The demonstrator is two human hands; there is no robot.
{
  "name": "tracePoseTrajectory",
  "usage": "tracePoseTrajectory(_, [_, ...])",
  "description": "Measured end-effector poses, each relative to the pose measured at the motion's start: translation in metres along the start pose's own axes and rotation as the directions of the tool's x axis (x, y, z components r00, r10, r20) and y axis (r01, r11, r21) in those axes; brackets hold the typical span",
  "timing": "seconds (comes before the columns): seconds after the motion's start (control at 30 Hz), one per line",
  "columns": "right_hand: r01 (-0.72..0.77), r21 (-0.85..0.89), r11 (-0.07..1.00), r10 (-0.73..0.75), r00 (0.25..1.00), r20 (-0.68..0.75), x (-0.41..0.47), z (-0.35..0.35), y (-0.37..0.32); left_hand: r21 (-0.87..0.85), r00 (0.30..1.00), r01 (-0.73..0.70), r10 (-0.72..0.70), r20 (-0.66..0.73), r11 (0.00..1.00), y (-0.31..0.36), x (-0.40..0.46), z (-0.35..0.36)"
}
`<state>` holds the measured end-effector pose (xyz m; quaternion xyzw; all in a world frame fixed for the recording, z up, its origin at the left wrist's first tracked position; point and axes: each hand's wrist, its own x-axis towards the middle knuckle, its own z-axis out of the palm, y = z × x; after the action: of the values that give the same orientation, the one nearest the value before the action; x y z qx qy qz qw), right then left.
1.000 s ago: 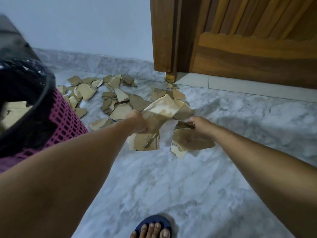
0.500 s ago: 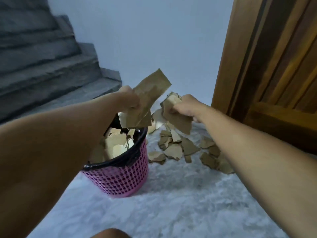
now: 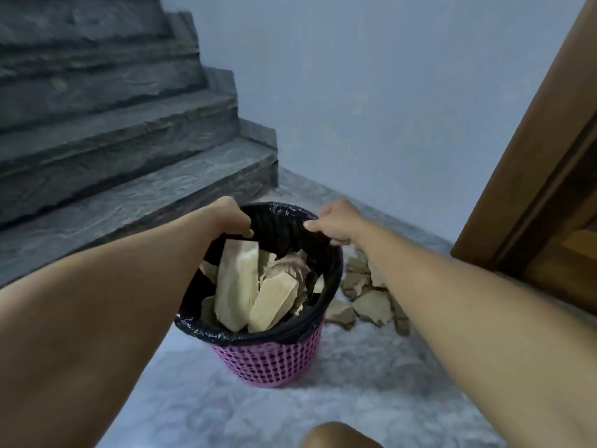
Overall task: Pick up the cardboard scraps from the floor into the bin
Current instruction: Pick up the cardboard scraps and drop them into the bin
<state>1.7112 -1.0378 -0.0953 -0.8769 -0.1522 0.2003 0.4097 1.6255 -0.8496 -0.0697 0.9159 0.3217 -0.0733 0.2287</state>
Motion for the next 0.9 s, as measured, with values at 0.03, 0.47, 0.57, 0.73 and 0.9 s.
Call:
tracePoseTrajectory(0.03, [-0.019, 0.001, 1.000, 0.019, 1.000, -0.017, 0.006, -0.010, 0.001, -0.024, 1.000, -0.026, 0.025, -0.012, 0.999, 0.003, 0.004, -0.001])
tracePoseTrajectory(0.47, [-0.386, -0.154, 0.910, 0.387, 0.922, -0.024, 0.005, -0.166, 0.115, -0.324, 0.915, -0.338, 0.389, 0.104, 0.883, 0.164, 0.023, 0.070])
tracePoseTrajectory(0.57, [-0.463, -0.184, 0.867, 0.463, 0.885, -0.044, 0.007, -0.187, 0.164, -0.300, 0.881, -0.368, 0.433, 0.190, 0.880, 0.201, 0.030, 0.115])
tracePoseTrajectory(0.73, [-0.559, -0.234, 0.795, 0.569, 0.822, -0.028, 0.013, -0.187, 0.267, -0.105, 0.883, -0.307, 0.324, 0.340, 0.946, 0.228, 0.057, 0.222])
tracePoseTrajectory(0.9, [-0.647, -0.226, 0.729, 0.662, 0.750, -0.012, 0.014, -0.164, 0.354, -0.105, 0.854, 0.020, 0.037, 0.519, 0.994, 0.205, 0.079, 0.318])
